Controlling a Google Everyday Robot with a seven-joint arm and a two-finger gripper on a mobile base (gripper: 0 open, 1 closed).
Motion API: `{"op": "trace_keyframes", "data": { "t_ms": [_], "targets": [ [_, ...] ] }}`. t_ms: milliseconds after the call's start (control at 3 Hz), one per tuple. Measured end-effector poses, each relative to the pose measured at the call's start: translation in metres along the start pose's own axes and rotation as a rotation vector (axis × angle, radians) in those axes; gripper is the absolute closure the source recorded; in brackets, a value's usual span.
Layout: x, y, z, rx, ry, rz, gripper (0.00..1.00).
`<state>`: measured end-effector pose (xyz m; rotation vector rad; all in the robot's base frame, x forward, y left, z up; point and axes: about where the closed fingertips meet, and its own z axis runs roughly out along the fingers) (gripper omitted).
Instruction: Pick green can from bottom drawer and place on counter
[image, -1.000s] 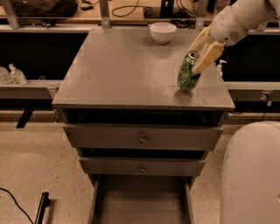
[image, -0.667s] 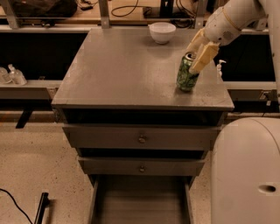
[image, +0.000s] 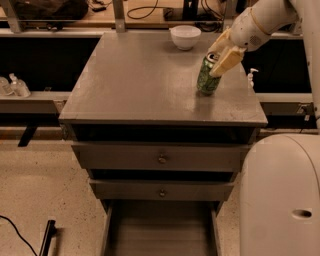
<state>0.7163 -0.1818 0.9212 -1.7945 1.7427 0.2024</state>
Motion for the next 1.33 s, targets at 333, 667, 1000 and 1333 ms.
{"op": "trace_keyframes", "data": {
  "t_ms": [333,667,1000,1333],
  "targets": [
    [-0.001,-0.006,0.005,0.016,-0.006,0.0,0.12],
    [-0.003,-0.01,0.009,0.027,-0.02,0.002,0.0],
    [-0.006,-0.008,0.002,0.041,-0.161,0.033,0.0],
    [-0.013,-0.018,-0.026,0.132,-0.284,0.006,0.0]
  ]
}}
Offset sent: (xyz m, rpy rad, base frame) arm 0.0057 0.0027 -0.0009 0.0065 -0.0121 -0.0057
